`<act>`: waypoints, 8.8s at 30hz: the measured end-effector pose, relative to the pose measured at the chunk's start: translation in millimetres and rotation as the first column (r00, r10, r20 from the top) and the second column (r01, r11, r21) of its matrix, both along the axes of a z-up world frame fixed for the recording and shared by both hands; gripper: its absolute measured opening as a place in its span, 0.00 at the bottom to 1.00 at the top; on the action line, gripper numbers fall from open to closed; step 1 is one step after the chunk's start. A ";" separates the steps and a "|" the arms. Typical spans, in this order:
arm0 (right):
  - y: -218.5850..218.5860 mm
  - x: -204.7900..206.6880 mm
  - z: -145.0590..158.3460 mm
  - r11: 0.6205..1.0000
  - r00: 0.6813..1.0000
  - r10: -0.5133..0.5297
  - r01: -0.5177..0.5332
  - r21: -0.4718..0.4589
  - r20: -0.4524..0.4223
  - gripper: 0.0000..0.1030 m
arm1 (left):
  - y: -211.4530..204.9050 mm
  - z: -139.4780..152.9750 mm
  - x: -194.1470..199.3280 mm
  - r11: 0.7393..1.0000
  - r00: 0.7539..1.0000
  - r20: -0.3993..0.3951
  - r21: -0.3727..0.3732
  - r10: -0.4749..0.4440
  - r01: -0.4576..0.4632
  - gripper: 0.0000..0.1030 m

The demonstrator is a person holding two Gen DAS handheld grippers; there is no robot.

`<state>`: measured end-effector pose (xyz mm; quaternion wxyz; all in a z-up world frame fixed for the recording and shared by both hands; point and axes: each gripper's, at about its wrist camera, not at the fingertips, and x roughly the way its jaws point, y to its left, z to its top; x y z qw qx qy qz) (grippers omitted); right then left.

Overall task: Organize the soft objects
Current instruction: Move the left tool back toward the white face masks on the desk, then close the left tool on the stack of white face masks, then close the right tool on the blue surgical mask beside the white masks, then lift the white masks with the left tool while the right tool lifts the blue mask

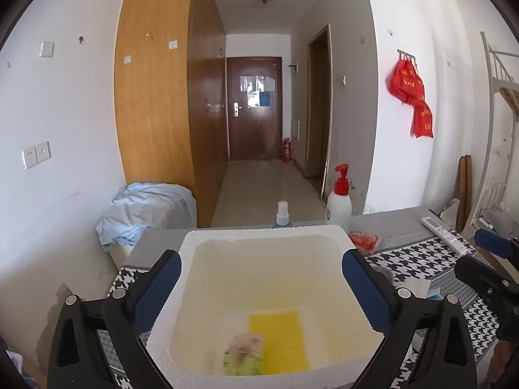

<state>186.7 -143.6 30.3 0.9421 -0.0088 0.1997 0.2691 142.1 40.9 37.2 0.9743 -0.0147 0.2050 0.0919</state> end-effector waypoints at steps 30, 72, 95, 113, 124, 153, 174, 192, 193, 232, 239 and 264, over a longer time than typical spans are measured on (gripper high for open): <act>-24.9 -24.9 11.4 1.000 0.998 0.007 -0.008 0.008 0.061 0.90 | -27.3 18.8 -33.4 1.000 0.997 0.067 0.007 -0.028 0.027 0.99; -83.8 -30.2 -14.6 0.997 0.997 -0.077 0.077 -0.001 0.033 0.91 | -89.9 -16.3 -36.5 0.979 0.979 0.022 -0.022 -0.204 0.205 0.99; -94.6 -18.4 -34.6 0.995 0.995 -0.095 0.095 -0.009 -0.022 0.91 | -104.4 -31.6 -29.9 0.975 0.975 -0.018 -0.023 -0.223 0.222 0.99; -110.9 -15.8 -42.6 0.994 0.993 -0.110 0.109 -0.005 -0.044 0.91 | -133.7 -35.3 -24.2 0.960 0.959 -0.036 0.002 -0.281 0.281 0.99; -119.7 -8.3 -50.1 0.993 0.991 -0.116 0.114 -0.024 -0.067 0.91 | -143.5 -46.8 -9.9 0.958 0.955 -0.081 -0.011 -0.286 0.286 0.99; -134.7 19.9 -69.0 0.991 0.984 -0.122 0.113 -0.071 -0.130 0.91 | -156.1 -77.3 19.1 0.983 0.971 -0.164 0.025 -0.175 0.182 0.99; -128.9 34.6 -82.8 0.994 0.982 -0.080 0.066 -0.088 -0.174 0.91 | -156.7 -102.0 42.2 0.989 0.953 -0.274 0.033 -0.128 0.142 0.66; -96.1 48.5 -88.7 0.991 0.980 -0.003 -0.023 -0.130 -0.201 0.91 | -148.7 -110.7 51.1 0.986 0.935 -0.328 0.048 -0.134 0.158 0.27; -94.6 49.4 -89.2 0.991 0.979 0.000 -0.027 -0.131 -0.203 0.91 | -148.2 -110.8 51.2 0.985 0.934 -0.330 0.047 -0.140 0.164 0.21; -39.9 79.4 -115.8 0.955 0.944 0.134 -0.204 -0.217 -0.300 0.62 | -133.4 -92.6 32.5 0.973 0.941 -0.253 -0.018 -0.226 0.229 0.06; -39.0 80.4 -117.1 0.953 0.938 0.150 -0.222 -0.209 -0.311 0.28 | -135.7 -92.0 30.6 0.971 0.938 -0.256 -0.014 -0.233 0.238 0.06; -78.5 39.9 -82.0 0.975 0.968 0.108 -0.148 -0.168 -0.228 0.09 | -150.6 -92.9 29.8 0.962 0.926 -0.277 0.020 -0.257 0.273 0.55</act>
